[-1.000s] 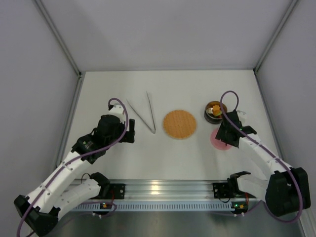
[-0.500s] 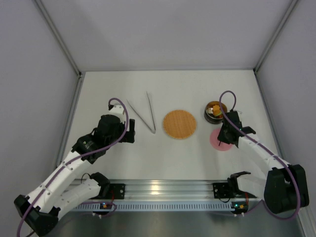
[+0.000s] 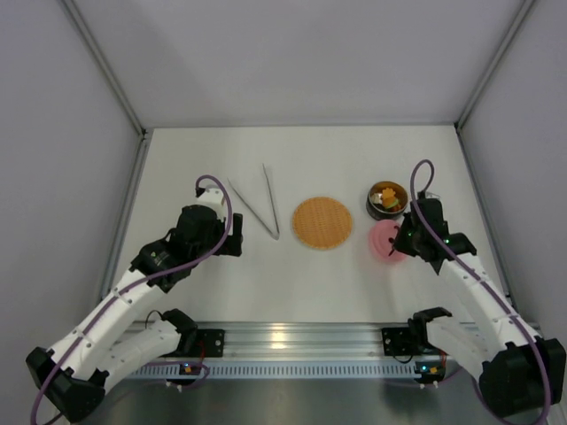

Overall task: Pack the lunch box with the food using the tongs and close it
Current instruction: Pick up the box lid from the center of the board, then close the box lid on the packing box.

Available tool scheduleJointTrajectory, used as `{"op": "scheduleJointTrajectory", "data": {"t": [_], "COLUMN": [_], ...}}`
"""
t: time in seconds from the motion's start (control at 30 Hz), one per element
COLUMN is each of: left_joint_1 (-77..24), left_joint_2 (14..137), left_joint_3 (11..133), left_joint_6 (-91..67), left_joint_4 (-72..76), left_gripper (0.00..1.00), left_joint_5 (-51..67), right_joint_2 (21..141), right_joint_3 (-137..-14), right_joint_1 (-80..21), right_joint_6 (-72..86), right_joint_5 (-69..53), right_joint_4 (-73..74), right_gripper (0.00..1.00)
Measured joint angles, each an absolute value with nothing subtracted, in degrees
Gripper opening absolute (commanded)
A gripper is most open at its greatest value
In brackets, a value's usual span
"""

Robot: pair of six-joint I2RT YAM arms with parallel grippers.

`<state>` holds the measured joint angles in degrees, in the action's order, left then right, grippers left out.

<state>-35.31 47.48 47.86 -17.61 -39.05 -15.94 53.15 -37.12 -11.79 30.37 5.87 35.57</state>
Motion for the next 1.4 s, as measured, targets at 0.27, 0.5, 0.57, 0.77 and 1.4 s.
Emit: {"op": "scheduleJointTrajectory", "data": {"t": [0.27,0.5,0.57,0.77,1.4], "left_joint_1": [-35.3,-35.3,-35.3,-35.3,-35.3], "left_joint_2": [47.9,48.6,48.8,49.0,49.0], "left_joint_3": [47.9,47.9,47.9,47.9,47.9], "left_joint_6": [-17.6,-17.6,-17.6,-17.6,-17.6], "left_joint_4": [-39.0,-39.0,-39.0,-39.0,-39.0], "left_gripper": [0.99,0.99,0.99,0.99,0.99], "left_joint_5": [-16.1,-16.3,-16.4,-16.4,-16.6], "right_joint_2": [54.0,71.0,75.8,86.8,94.6], "right_joint_3": [-50.3,-63.7,-66.1,-72.1,-75.7], "right_joint_1": [-11.8,-11.8,-11.8,-11.8,-11.8], "right_joint_6": [28.8,27.0,26.5,25.4,24.1], "right_joint_5": [8.9,10.8,11.4,13.5,16.5], "right_joint_4": [40.0,39.2,39.1,39.1,39.1], "right_gripper": [0.00,0.00,0.00,0.00,0.00]}}
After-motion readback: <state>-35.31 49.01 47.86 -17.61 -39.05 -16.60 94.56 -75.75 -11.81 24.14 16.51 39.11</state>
